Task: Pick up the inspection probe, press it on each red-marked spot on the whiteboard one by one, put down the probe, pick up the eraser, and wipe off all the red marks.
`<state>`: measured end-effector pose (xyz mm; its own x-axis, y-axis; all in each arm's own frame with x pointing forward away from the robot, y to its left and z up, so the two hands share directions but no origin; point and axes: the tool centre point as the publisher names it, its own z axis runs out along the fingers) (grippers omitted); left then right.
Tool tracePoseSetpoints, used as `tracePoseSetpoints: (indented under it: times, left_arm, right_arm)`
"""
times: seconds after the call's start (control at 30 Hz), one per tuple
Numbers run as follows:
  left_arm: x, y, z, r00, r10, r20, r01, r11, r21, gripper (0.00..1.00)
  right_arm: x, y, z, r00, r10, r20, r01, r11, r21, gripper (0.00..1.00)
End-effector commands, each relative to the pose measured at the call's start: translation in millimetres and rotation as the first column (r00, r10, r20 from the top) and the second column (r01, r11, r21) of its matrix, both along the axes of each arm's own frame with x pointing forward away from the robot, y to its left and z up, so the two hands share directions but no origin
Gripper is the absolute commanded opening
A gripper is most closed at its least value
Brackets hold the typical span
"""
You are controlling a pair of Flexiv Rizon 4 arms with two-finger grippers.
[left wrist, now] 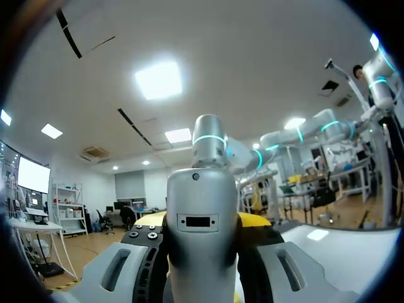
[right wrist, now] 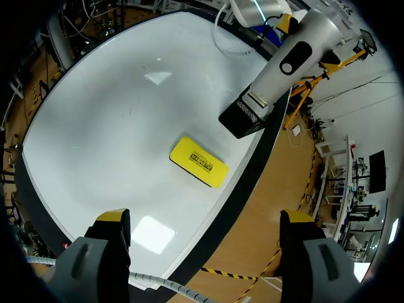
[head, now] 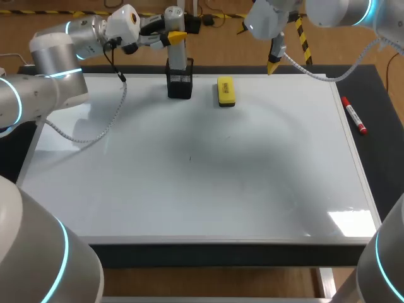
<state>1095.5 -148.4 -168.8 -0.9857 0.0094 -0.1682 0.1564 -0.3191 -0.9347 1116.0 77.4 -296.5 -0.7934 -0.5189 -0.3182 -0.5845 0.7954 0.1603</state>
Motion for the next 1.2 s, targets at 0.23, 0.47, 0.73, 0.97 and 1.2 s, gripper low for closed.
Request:
tracePoseSetpoints:
  times: [0.23, 0.47, 0.73, 0.97, 1.2]
  left_arm:
    - [14.8, 3, -14.6, 0.994, -0.106, 0.036, 0.106, 0.994, -0.008, 0.0]
    - [19.1, 1, -27.8, 0.994, -0.11, 0.026, 0.11, 0.994, -0.012, 0.0]
    - [24.3, -1, -42.4, 0.993, -0.121, 0.014, 0.121, 0.993, -0.007, 0.0]
    - [24.8, 0, -55.0, 0.992, -0.122, -0.006, 0.122, 0.992, -0.008, 0.0]
    - [24.3, -2, -68.7, 0.992, -0.126, -0.015, 0.126, 0.992, 0.005, 0.0]
  right_arm:
    - [0.4, 0, 1, 1.0, 0.001, -0.002, -0.001, 1.0, -0.006, 1.0]
    - [0.4, 0, 1, 1.0, 0.001, -0.002, -0.001, 1.0, -0.006, 1.0]
    - [0.4, 0, 1, 1.0, 0.001, -0.002, -0.001, 1.0, -0.006, 1.0]
    - [0.4, 0, 1, 1.0, 0.001, -0.002, -0.001, 1.0, -0.006, 1.0]
    - [0.4, 0, 1, 1.0, 0.001, -0.002, -0.001, 1.0, -0.006, 1.0]
